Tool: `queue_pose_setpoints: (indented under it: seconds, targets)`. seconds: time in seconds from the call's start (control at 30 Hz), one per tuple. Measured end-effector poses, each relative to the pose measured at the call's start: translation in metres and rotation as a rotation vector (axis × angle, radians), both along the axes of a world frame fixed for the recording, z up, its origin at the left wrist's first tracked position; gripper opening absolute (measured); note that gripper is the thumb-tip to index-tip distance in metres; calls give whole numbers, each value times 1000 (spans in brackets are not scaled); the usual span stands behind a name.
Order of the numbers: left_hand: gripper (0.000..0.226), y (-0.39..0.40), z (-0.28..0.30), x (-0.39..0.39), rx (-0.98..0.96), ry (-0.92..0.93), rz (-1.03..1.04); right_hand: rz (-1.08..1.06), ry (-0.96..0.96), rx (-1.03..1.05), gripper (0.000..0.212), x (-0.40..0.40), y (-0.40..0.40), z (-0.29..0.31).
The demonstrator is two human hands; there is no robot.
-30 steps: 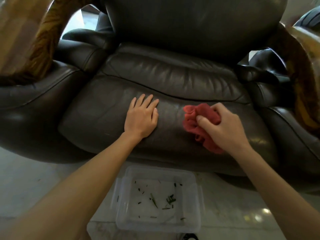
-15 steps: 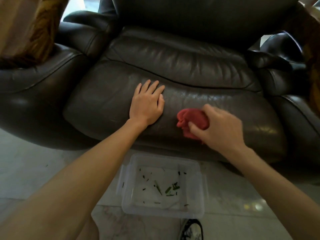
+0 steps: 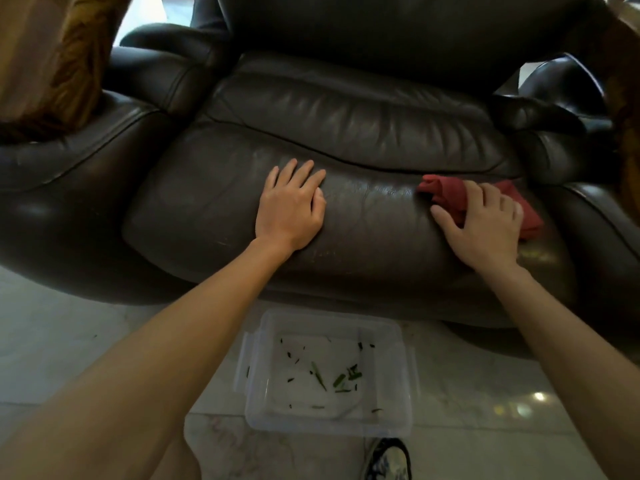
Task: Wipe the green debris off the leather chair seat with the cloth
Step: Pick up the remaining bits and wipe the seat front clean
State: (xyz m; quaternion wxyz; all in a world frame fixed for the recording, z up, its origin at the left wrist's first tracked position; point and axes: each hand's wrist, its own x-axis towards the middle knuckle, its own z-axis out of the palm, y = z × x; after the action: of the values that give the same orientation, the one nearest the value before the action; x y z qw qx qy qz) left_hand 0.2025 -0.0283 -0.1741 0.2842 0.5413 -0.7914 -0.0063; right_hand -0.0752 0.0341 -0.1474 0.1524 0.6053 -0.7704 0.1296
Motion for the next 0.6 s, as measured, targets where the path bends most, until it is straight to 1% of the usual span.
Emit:
queue_pose_setpoints:
  seconds: [0.23,0.37,0.47,0.6]
  targets:
    - [47,2,1,-1,4,-24,1,5,0,-94,58,1,-1,-3]
    - [46,2,1,0,6,-19,-4,71,80,-101,54,23,11,-2]
    - [47,2,0,1,2,-25,-9,180,126,-87,49,44,27,3]
    - [47,1,-2,0,-4,-13,-12,469,128,-106,42,71,56,3]
